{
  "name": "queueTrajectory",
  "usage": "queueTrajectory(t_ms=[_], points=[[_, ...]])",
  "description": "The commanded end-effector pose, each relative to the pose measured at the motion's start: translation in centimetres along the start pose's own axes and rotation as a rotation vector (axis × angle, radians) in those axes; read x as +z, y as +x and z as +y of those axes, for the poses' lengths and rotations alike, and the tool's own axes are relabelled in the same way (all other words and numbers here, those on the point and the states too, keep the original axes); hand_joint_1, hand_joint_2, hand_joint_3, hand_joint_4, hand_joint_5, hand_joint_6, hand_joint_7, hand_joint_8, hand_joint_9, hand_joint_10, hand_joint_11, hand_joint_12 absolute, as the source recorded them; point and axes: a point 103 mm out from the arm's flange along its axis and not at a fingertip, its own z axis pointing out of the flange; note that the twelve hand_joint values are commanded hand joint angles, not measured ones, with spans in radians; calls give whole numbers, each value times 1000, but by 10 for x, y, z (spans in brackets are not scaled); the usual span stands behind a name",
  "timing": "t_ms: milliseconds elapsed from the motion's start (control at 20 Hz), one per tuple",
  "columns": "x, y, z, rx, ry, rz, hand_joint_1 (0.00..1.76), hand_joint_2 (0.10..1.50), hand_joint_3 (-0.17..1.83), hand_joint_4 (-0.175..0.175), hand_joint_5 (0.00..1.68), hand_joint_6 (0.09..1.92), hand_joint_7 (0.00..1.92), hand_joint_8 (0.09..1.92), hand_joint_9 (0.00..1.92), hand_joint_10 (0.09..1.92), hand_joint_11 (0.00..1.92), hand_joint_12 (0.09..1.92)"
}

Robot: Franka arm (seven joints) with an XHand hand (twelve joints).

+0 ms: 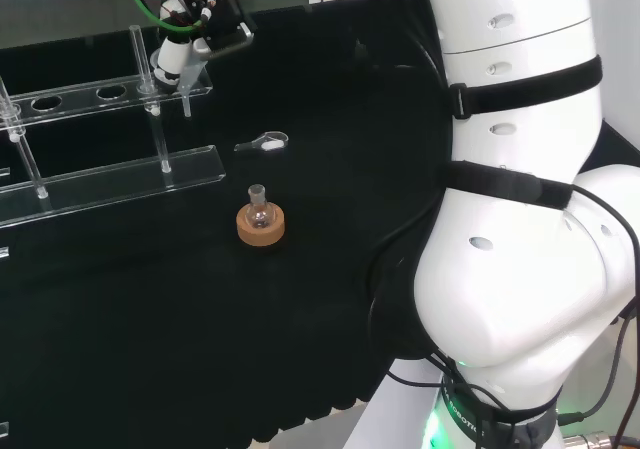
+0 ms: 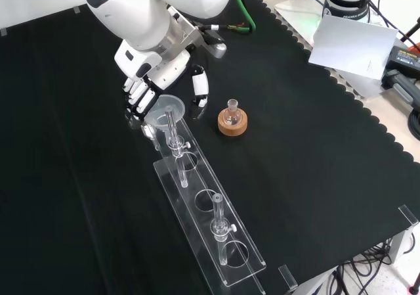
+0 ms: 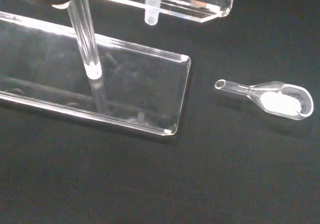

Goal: Pick up the funnel from the transparent funnel stand.

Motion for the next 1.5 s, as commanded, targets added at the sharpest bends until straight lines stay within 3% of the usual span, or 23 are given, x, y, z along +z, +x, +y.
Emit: queueTrajectory(t_ms=[50, 350, 550, 700, 950, 1050, 1500], points=[[1, -1, 0, 3, 4, 0, 703, 643, 552, 14, 226, 87, 64, 688, 343, 768, 226, 1540], [7, -9, 6, 10, -18, -21, 715, 677, 546, 10, 244, 87, 131, 716, 460, 729, 260, 1509], [9, -10, 6, 33, -55, -49, 753, 715, 549, 2, 315, 87, 292, 722, 609, 652, 351, 1448], [2, -8, 4, 53, -112, -87, 783, 763, 558, -7, 423, 87, 440, 706, 732, 591, 448, 1386], [-20, -16, -7, 11, -240, -97, 821, 848, 573, -13, 600, 113, 615, 666, 870, 503, 589, 1292], [-32, -17, -16, 0, -264, -108, 832, 864, 579, -12, 626, 180, 658, 645, 912, 465, 621, 1271], [-66, -22, -63, 12, -256, -188, 845, 870, 603, -7, 571, 463, 698, 627, 951, 410, 655, 1243]])
